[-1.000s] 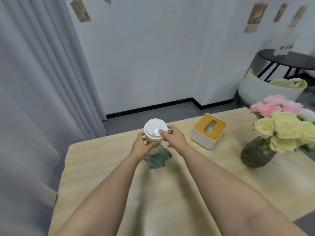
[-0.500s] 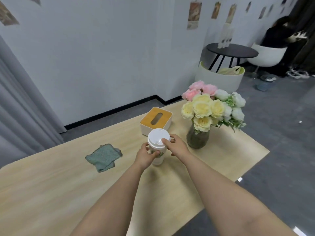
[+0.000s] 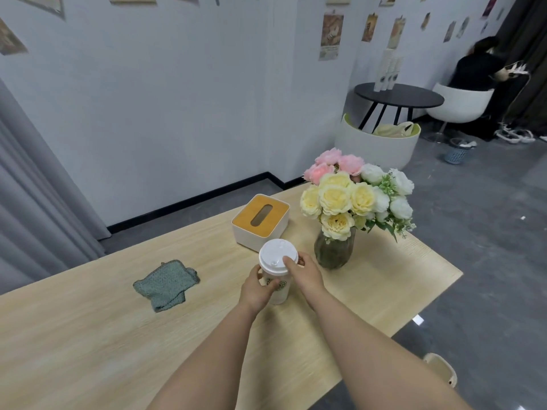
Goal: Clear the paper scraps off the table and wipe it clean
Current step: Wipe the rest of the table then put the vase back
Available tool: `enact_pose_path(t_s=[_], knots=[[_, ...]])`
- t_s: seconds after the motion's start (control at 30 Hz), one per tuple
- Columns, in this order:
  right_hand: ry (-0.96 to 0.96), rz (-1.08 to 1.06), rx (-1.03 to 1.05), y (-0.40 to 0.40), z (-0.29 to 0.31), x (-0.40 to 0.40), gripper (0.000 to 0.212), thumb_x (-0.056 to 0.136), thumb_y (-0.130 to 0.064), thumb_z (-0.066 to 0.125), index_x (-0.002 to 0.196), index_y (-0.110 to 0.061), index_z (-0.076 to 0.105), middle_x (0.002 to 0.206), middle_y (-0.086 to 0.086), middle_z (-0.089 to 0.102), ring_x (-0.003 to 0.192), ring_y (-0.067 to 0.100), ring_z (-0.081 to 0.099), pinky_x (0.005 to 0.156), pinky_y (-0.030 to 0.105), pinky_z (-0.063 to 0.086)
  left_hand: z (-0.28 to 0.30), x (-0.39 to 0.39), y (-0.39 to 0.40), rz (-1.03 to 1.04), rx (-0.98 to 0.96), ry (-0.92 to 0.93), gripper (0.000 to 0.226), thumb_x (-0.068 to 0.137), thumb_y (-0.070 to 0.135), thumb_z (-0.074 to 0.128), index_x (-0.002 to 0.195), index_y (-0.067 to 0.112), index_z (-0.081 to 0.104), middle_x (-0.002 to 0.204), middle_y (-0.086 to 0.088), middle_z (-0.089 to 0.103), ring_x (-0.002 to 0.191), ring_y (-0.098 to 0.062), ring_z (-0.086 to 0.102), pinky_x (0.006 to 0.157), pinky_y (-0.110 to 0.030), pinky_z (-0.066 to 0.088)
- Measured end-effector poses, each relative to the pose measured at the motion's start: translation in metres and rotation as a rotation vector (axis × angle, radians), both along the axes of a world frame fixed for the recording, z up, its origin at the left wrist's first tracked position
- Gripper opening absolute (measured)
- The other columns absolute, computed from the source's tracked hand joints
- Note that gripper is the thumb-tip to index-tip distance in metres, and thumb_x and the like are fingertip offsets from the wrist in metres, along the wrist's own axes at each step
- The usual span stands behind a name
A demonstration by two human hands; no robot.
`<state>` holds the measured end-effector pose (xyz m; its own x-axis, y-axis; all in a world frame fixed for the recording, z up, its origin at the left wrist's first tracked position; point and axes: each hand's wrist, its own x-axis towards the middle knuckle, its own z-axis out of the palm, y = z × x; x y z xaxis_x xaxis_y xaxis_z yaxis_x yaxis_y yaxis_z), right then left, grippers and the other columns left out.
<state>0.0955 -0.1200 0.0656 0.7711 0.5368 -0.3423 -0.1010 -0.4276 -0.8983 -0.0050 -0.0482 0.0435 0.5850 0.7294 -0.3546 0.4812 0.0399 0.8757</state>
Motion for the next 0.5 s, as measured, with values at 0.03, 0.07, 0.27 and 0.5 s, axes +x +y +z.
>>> enact_pose_path(t_s=[0.03,0.07,0.27,0.5], knots=[[0.011,-0.011,0.012,0.0,-0.001,-0.001,0.044,0.09,-0.03,0.058,0.129,-0.014,0.049,0.126,0.002,0.054,0.111,0.017,0.049,0.083,0.024,0.035,0.0,0.0,0.0,0.0,-0.001,0.001,0.065,0.085,0.021,0.067,0.141,0.016,0.035,0.135,-0.007,0.049,0.12,-0.023,0.049,0.099,-0.042,0.044],[0.017,-0.015,0.019,0.0,-0.001,-0.001,0.043,0.09,-0.029,0.058,0.129,-0.014,0.05,0.127,0.002,0.053,0.111,0.017,0.049,0.083,0.024,0.035,0.0,0.0,0.0,-0.003,0.001,0.004,0.065,0.084,0.021,0.067,0.14,0.016,0.035,0.135,-0.007,0.049,0.12,-0.023,0.049,0.099,-0.042,0.044],[0.078,-0.056,0.076,-0.002,-0.003,-0.005,0.042,0.089,-0.025,0.058,0.129,-0.014,0.05,0.129,0.003,0.053,0.113,0.018,0.049,0.084,0.026,0.036,-0.003,-0.003,0.001,-0.026,-0.001,0.038,0.074,0.082,0.028,0.07,0.143,0.015,0.031,0.136,-0.009,0.047,0.121,-0.024,0.048,0.1,-0.043,0.043],[0.095,-0.112,0.11,-0.002,0.003,-0.008,0.054,0.09,-0.033,0.058,0.138,-0.016,0.04,0.139,0.001,0.044,0.124,0.02,0.043,0.089,0.027,0.033,-0.004,-0.013,0.001,-0.024,0.001,0.054,0.08,0.084,0.033,0.067,0.147,0.015,0.021,0.142,-0.009,0.041,0.123,-0.024,0.047,0.102,-0.036,0.04]])
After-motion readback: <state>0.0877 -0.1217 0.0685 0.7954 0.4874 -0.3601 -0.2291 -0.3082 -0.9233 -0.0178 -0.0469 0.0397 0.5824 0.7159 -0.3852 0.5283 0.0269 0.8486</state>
